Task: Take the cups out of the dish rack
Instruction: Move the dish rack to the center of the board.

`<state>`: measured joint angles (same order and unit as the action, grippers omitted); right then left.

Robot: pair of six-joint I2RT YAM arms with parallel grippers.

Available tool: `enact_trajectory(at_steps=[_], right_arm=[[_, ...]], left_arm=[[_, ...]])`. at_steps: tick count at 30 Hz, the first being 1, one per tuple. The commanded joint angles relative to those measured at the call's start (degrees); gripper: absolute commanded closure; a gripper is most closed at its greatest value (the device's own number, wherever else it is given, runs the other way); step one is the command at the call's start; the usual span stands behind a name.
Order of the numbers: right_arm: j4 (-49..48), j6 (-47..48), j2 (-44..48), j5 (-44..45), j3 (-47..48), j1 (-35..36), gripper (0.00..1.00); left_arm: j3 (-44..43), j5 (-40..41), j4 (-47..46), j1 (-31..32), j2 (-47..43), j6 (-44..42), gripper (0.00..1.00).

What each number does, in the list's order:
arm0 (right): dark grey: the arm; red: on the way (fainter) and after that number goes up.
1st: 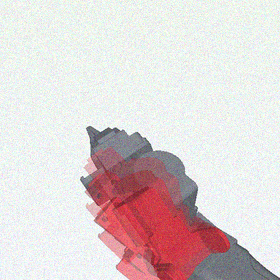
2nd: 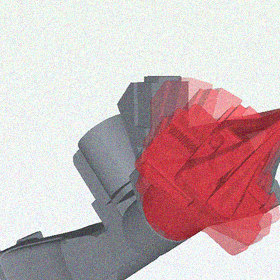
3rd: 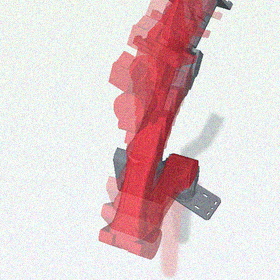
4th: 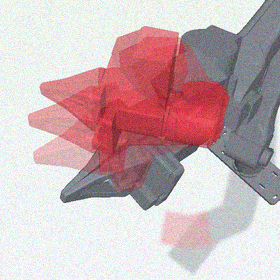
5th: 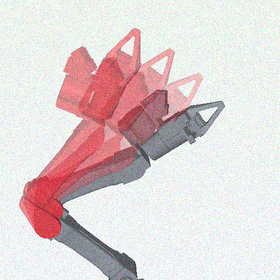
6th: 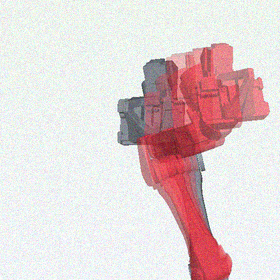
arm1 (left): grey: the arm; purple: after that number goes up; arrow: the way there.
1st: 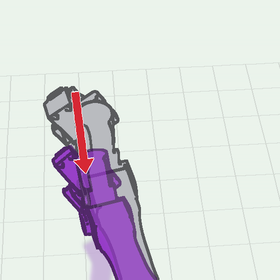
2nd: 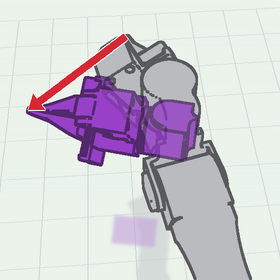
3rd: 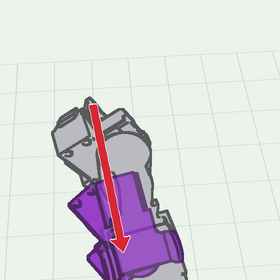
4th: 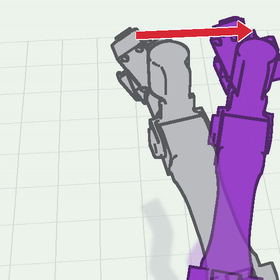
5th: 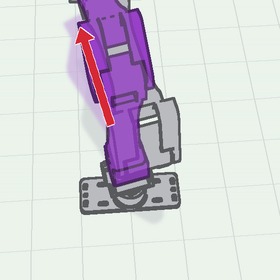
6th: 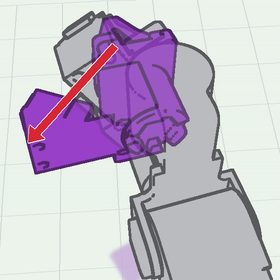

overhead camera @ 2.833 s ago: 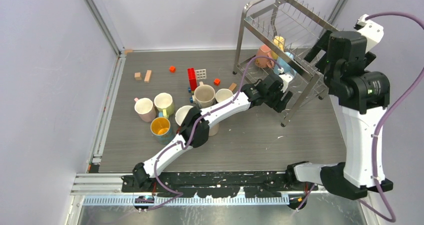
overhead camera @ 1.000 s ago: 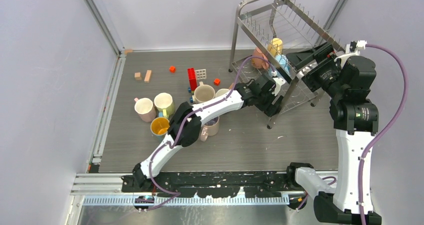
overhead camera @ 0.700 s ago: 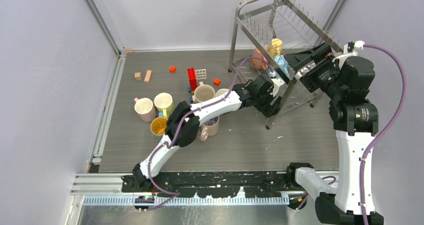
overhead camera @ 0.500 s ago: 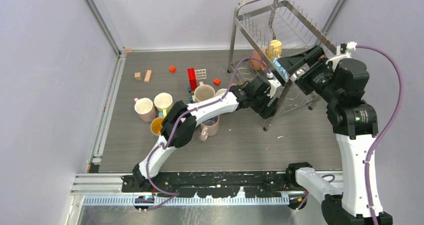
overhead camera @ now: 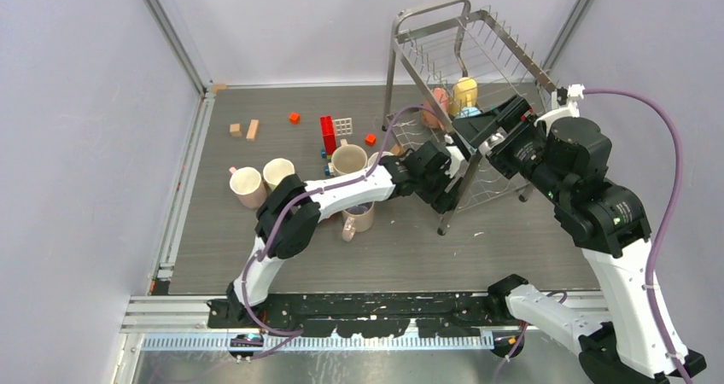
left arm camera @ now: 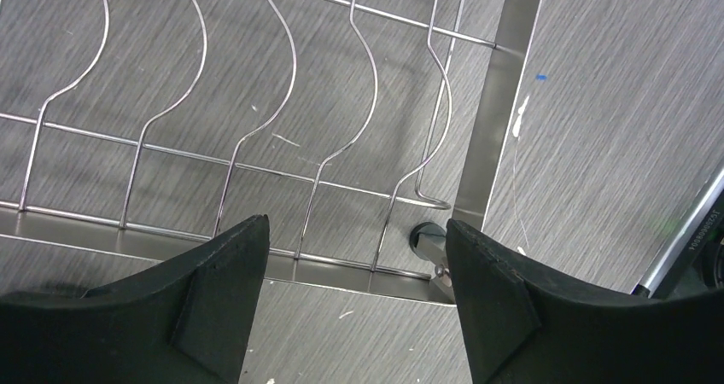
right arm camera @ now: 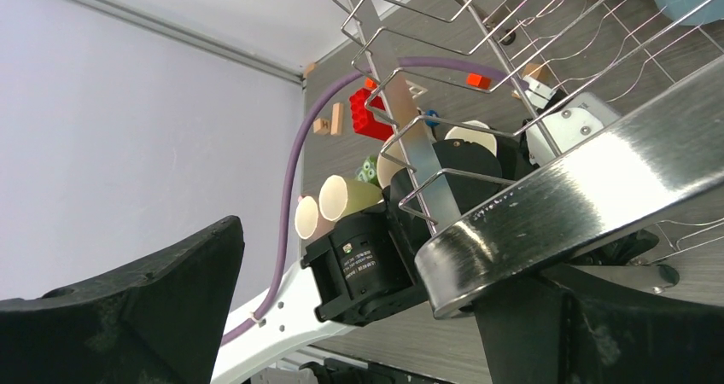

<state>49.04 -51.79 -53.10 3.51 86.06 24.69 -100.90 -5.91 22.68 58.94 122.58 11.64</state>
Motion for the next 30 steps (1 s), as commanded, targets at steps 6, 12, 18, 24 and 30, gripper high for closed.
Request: enact_trajectory(at_steps=[6,12,18,24,30], right_arm=[[1.6,2.1,-1.4,-3.7,2.7,5.4,0.00],[12.5,6.4,-2.6,-0.2,9.7,5.3,0.00],[21.7,11.7,-3.6,5.2,13.9,5.3,0.00],[26.2,13.9,-3.8,13.6,14.8,5.3,0.00],[22.7,14.4,0.3,17.8,9.5,5.3,0.00]], left_arm=[[6.6,-9.3,14.2,9.4,-0.3,5.3,0.21],[6.5,-6.5,13.1,9.3,-1.8,6.6,0.19],[3.8,-4.2,10.3,7.3,-4.1,9.2,0.18],[0.1,-3.8,9.6,5.3,-3.6,9.8,0.18],[0.1,-4.6,5.2,3.7,-4.5,11.7,0.17]])
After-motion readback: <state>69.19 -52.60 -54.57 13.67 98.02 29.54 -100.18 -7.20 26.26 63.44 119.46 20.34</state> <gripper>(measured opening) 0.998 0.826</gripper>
